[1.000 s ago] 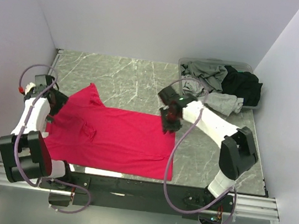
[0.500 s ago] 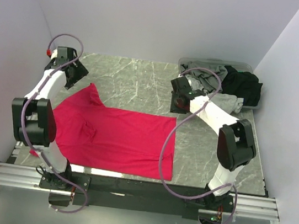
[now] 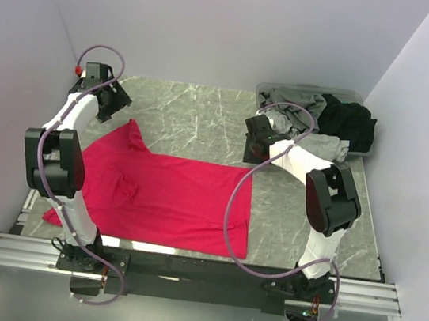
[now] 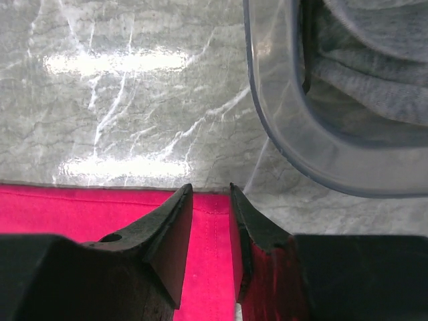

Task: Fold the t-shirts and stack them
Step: Fold the tshirt

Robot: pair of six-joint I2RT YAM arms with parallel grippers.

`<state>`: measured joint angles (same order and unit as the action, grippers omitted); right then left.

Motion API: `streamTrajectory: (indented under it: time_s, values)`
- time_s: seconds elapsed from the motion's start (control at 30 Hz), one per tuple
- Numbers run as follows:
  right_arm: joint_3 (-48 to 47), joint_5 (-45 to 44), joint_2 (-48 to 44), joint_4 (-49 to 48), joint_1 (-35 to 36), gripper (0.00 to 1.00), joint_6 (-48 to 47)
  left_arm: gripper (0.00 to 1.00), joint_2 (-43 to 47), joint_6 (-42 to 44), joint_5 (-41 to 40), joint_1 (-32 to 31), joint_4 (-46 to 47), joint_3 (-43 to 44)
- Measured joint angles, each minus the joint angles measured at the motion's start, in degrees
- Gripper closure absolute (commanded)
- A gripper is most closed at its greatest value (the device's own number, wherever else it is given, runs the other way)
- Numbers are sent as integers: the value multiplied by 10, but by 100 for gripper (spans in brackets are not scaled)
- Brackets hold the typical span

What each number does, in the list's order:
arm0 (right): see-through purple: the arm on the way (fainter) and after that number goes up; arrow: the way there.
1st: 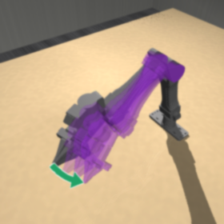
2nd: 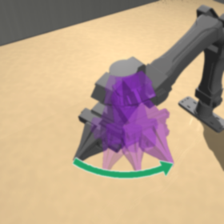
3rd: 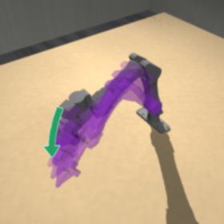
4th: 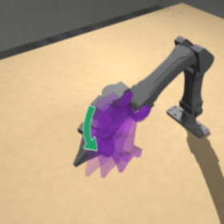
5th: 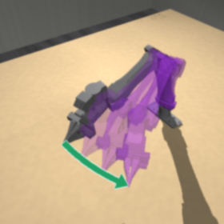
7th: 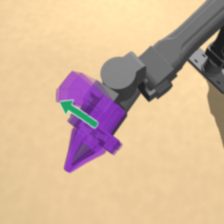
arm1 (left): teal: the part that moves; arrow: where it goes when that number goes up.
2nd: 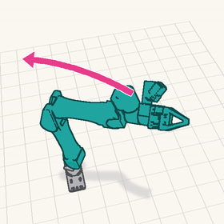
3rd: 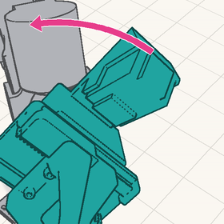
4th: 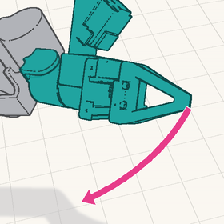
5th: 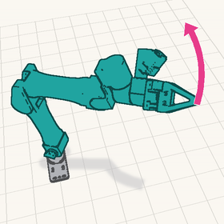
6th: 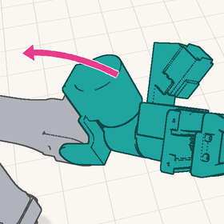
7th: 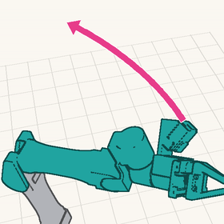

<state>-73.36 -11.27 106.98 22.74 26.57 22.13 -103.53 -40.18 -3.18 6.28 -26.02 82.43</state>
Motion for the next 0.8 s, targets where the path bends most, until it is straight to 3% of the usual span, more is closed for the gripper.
streamTrajectory:
  time_s: [0.67, 0.8]
  values:
    - [43, 2, 16, -17, 0, 65, 18, 20, -14, 6, 19, 0, 0, 2]
    - [43, 2, 17, -27, 0, 71, 18, 20, -14, 6, 19, 0, 0, 5]
